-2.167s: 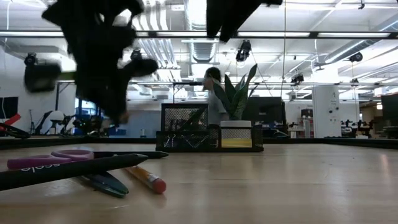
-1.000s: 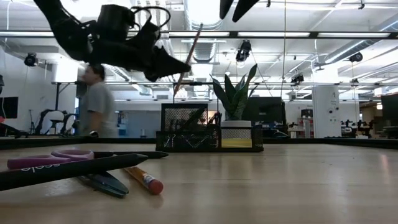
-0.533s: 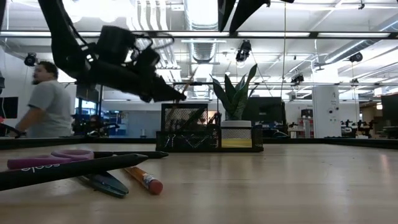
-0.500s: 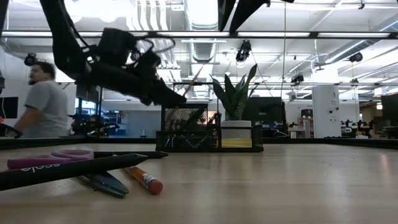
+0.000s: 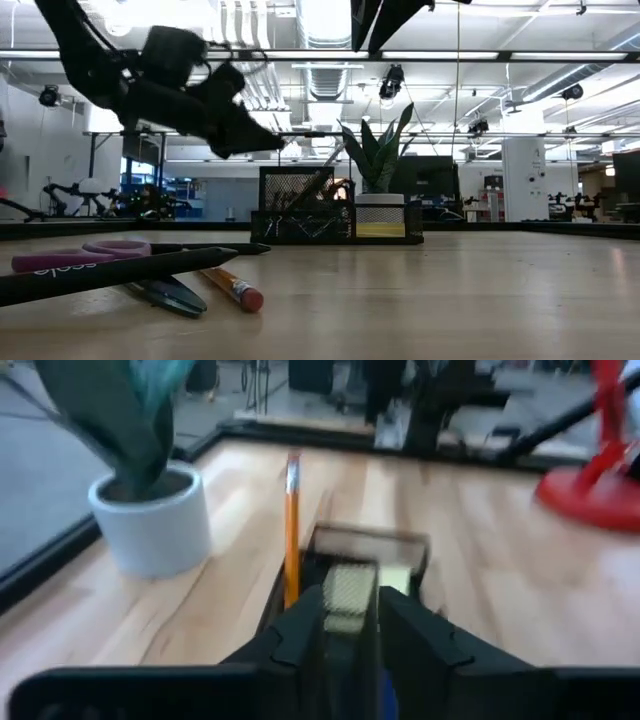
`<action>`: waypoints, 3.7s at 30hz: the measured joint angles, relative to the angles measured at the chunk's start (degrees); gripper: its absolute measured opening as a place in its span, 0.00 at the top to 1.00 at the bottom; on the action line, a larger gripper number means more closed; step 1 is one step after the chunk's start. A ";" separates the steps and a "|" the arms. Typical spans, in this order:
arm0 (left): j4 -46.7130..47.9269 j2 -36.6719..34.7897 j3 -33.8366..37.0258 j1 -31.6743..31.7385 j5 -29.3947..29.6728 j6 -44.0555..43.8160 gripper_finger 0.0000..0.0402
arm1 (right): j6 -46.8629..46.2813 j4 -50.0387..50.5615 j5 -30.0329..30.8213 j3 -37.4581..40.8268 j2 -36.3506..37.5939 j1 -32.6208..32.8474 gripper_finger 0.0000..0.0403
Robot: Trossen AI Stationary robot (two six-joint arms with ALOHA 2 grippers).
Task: Pick and place office supplies into organizer
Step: Put the top pen into the desk organizer
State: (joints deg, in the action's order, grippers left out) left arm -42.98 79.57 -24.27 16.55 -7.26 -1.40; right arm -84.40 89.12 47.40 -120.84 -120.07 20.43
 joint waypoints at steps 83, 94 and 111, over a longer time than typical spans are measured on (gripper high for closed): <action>52.49 -28.50 -1.27 -52.19 26.72 -38.17 0.76 | 71.21 -41.56 -44.76 3.66 -19.47 -10.59 0.97; 66.25 -41.44 -9.65 -52.25 46.05 -26.13 0.76 | 50.30 -38.05 -20.76 3.87 -7.89 -9.28 0.97; 71.11 -39.89 -10.10 -50.26 46.47 -10.57 0.61 | 58.17 -30.83 -24.35 3.15 -5.68 -6.16 0.97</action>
State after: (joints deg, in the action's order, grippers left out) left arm 28.13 39.67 -34.37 -33.71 39.21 -11.97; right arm -26.23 58.29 23.05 -117.69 -125.75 14.26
